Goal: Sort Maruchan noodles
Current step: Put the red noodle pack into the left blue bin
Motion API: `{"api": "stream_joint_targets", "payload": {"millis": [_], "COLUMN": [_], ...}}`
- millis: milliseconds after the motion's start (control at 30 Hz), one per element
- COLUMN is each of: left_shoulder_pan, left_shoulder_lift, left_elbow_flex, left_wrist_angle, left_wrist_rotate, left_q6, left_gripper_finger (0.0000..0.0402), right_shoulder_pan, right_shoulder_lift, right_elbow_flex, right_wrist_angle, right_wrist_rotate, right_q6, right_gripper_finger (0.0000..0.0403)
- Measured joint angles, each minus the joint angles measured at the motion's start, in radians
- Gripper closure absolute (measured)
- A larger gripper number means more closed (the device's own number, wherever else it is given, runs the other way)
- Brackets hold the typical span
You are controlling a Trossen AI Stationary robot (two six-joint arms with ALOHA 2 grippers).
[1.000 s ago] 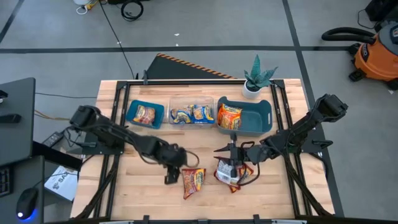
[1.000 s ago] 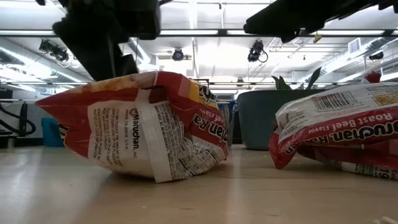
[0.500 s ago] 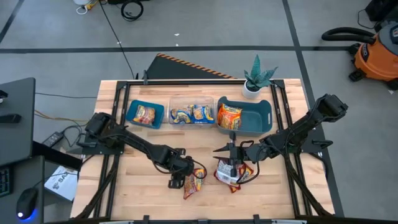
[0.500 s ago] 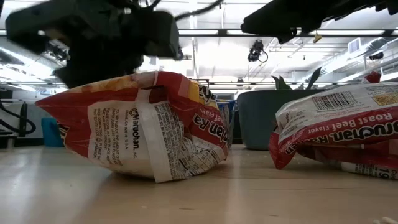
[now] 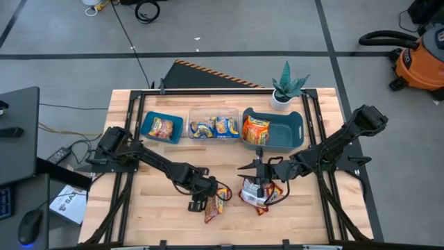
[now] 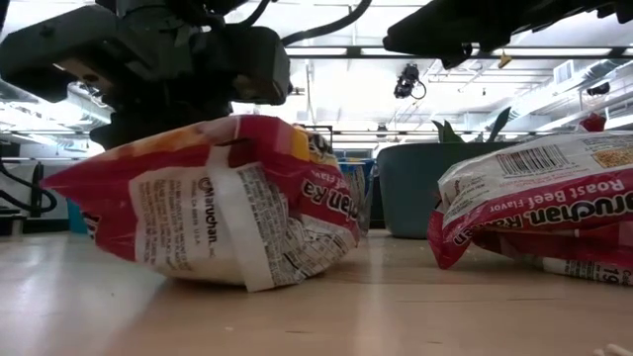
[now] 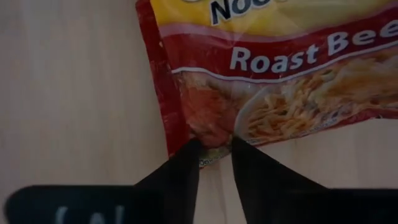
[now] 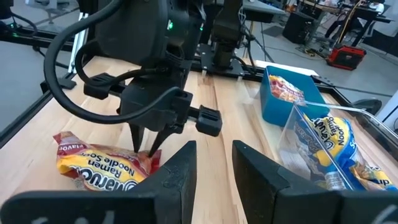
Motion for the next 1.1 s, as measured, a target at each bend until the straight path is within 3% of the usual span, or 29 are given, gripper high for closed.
{"api": "stream_joint_targets", "payload": {"millis": [267, 367, 633, 833, 1100], "left_shoulder_pan": [0.001, 0.001, 0.024, 0.061, 0.131], "left_shoulder_lift": [-0.004, -0.004, -0.055, -0.193, -0.445], "left_elbow_flex": [0.011, 0.038, 0.189, 0.213, 0.138], "left_wrist_angle": [-0.012, -0.046, -0.418, -0.674, -0.887], "left_wrist_rotate": [0.034, 0.035, 0.024, -0.125, -0.337], "left_q6": [-0.002, -0.001, 0.025, -0.003, -0.155], "left_gripper_finger": [0.0382, 0.0395, 0.0395, 0.0396, 0.0396], "right_shoulder_pan": [0.000, 0.000, 0.000, 0.001, 0.001], "right_shoulder_lift": [0.000, 0.000, 0.000, 0.000, 0.000], "right_elbow_flex": [0.000, 0.000, 0.000, 0.000, 0.000], "right_wrist_angle": [0.001, 0.001, -0.003, -0.005, -0.013], "right_wrist_rotate": [0.000, 0.000, -0.006, -0.016, -0.016], "right_q6": [0.001, 0.001, 0.001, 0.004, 0.012], "right_gripper_finger": [0.0294, 0.0294, 0.0294, 0.0294, 0.0294]}}
